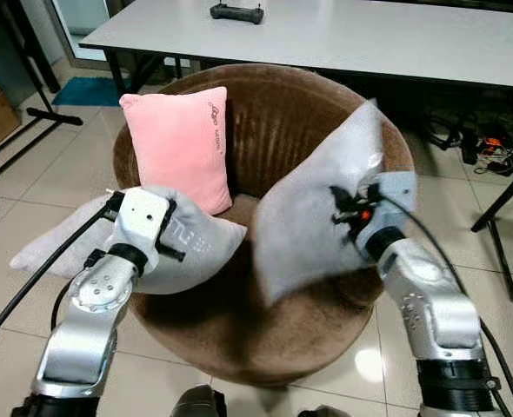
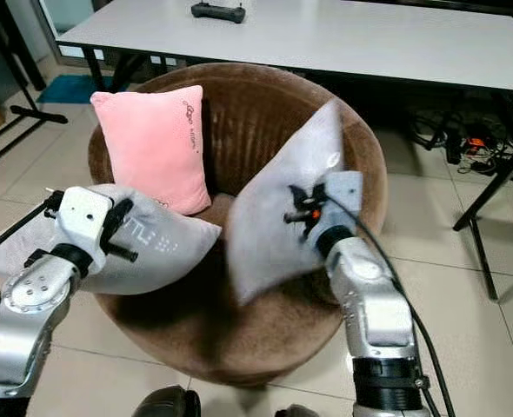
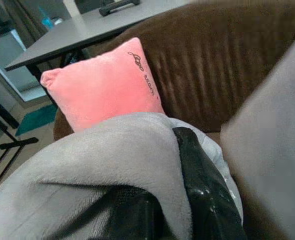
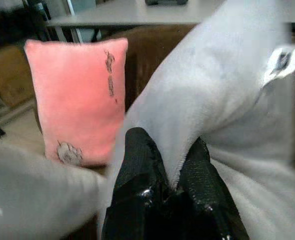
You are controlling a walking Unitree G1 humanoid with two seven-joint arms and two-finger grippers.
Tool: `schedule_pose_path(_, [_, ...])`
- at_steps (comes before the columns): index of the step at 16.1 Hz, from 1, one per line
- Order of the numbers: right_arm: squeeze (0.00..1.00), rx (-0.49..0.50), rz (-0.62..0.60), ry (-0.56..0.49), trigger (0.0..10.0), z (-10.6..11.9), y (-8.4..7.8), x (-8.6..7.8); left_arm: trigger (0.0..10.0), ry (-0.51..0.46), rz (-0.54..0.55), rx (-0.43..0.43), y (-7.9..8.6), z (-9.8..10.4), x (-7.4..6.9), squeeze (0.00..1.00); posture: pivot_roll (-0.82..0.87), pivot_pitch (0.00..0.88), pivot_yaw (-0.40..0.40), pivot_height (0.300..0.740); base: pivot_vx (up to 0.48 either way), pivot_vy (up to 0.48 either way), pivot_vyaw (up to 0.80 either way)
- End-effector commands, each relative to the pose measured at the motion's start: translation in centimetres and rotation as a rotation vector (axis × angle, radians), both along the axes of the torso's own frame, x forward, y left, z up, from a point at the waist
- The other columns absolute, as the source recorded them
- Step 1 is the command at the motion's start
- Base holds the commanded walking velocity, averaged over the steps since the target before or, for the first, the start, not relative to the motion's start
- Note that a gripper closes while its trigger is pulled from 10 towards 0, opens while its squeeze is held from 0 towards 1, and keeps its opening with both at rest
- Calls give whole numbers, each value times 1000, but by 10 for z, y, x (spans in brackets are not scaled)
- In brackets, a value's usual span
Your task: Move the pillow to the sofa from floor
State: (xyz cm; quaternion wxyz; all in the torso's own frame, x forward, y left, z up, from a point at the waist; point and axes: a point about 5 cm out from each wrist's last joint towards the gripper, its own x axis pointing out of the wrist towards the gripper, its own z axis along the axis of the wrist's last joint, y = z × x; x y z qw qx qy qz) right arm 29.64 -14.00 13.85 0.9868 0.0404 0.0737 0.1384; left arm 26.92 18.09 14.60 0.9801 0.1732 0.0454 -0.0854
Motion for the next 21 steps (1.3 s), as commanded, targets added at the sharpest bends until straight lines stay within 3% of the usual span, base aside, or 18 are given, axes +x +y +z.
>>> schedule_pose_path(1, [0,-32,-3,-89,10000,17,4,0,10000,-50,34,-3,2,8,3,0,32,0,-1,740,0,0,0])
schedule_pose_path(3, [0,14,-11,-91,10000,18,10,0,10000,-66,36,20,2,10,6,0,37,0,-2,740,0,0,0])
schedule_pose_path(8, [0,72,-12,-116,10000,27,18,3,10000,-82,44,23,4,13,11,0,35,0,0,740,0,-431,0])
schedule_pose_path(13, [0,49,4,-140,10000,29,20,4,10000,-97,43,22,6,14,13,0,36,0,-2,740,0,-422,0])
schedule_pose_path(19, [0,61,39,-151,10000,31,27,4,10000,-114,9,-19,4,19,17,0,36,0,0,740,49,0,0])
schedule_pose_path(21, [0,38,48,-162,10000,32,29,3,10000,-115,12,-16,6,19,17,0,36,0,0,740,354,0,800])
